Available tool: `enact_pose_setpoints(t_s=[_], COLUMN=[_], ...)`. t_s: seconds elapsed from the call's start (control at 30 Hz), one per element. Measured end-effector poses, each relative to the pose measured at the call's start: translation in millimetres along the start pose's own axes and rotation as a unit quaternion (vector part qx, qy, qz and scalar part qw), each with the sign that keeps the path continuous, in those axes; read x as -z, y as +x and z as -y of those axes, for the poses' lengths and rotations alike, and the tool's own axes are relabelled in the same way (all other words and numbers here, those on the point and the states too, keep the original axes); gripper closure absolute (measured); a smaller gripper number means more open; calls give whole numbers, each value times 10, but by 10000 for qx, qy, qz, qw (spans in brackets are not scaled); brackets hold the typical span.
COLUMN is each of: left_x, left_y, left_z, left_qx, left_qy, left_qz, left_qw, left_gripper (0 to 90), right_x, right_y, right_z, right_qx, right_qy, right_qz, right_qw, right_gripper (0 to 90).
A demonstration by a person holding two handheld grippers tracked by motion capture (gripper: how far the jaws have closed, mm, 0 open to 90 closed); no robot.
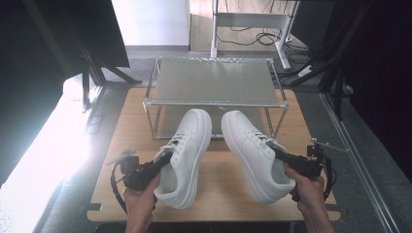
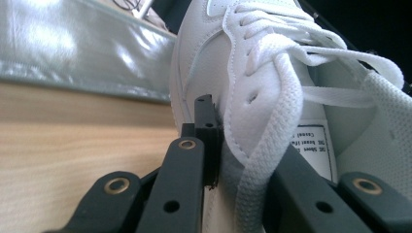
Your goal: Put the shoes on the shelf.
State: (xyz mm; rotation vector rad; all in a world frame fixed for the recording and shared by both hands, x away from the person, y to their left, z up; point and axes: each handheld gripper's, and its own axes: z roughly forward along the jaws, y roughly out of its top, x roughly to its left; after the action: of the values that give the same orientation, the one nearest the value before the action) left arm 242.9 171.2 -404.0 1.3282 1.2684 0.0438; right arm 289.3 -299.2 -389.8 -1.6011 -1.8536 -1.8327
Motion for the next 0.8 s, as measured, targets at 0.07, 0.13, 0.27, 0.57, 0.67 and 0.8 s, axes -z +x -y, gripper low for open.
enact_pose_setpoints(t_s=[0.07, 0.13, 0.27, 0.57, 0.67, 0.8], left_x=[-10, -26, -68, -176, -233, -314], left_y=[-24, -51, -106, -163, -185, -224], left_z=[-40, -78, -175, -352, -427, -551], left_qx=[-23, -13, -46, 72, 82, 91], left_qy=[-33, -87, -128, -344, -408, -470], left_qz=[17, 28, 17, 1, -4, 4], left_qw=[10000, 10000, 9999, 9994, 9991, 9989], left_gripper=[846, 845, 845, 845, 845, 845], right_x=[-7, -11, -44, -155, -218, -303], right_y=[42, 72, 105, 219, 248, 292], right_z=[-36, -66, -141, -346, -410, -486], right_qx=[20, 7, -176, -311, -426, -561], right_qy=[-75, -115, -235, -469, -558, -669], right_qz=[0, -12, -145, 7, 13, -19], right_qw=[10000, 9999, 9995, 9984, 9975, 9962], right_gripper=[825, 823, 822, 822, 822, 821])
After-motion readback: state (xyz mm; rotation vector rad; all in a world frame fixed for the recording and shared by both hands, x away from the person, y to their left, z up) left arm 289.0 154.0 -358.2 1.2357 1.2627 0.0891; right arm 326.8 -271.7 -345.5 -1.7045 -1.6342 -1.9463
